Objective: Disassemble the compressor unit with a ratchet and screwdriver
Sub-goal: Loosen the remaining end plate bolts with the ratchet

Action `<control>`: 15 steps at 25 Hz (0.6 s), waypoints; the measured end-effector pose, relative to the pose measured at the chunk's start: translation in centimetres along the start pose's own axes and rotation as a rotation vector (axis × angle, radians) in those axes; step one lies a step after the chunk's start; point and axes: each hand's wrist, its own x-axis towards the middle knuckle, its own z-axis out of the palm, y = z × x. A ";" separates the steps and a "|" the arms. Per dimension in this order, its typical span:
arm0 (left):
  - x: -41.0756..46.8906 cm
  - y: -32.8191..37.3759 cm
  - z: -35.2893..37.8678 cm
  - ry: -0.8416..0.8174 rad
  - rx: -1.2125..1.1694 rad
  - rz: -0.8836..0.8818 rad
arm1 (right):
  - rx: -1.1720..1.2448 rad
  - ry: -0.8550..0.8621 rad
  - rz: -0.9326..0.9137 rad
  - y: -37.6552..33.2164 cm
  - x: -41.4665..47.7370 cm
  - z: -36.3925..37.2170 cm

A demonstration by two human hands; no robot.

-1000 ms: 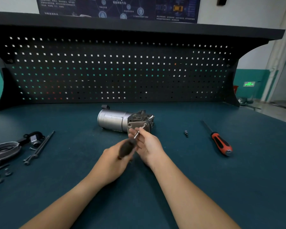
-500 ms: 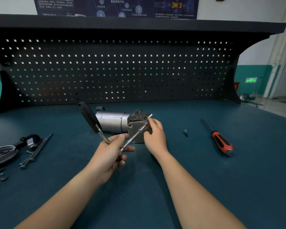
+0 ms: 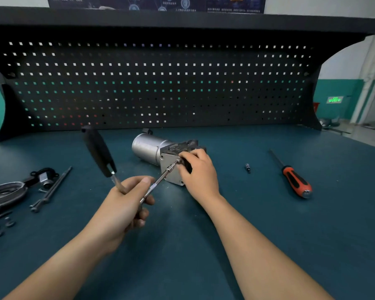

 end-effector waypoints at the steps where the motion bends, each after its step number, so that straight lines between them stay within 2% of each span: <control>1: 0.2 0.0 -0.3 -0.006 0.080 0.043 | 0.000 0.005 -0.001 0.0 -0.1 0.0; 4: 1.2 0.3 -1.1 0.021 0.385 0.246 | 0.008 0.015 0.008 -0.1 -0.1 0.0; 7: 2.1 0.3 -2.0 0.130 0.778 0.550 | 0.012 0.020 0.015 -0.1 0.0 0.1; 9: 2.2 -0.1 -2.3 0.172 0.937 0.739 | 0.016 0.010 0.014 -0.2 -0.1 0.0; 10: 2.2 -0.4 -2.4 0.161 0.951 0.777 | 0.030 0.006 0.019 -0.1 -0.1 0.0; 12: 2.4 -1.0 -2.4 0.149 0.877 0.723 | 0.176 0.018 0.096 -0.1 -0.3 -0.4; 15: 3.3 -1.8 -2.0 0.142 0.823 0.606 | 0.425 0.173 0.291 -1.0 -1.1 -0.4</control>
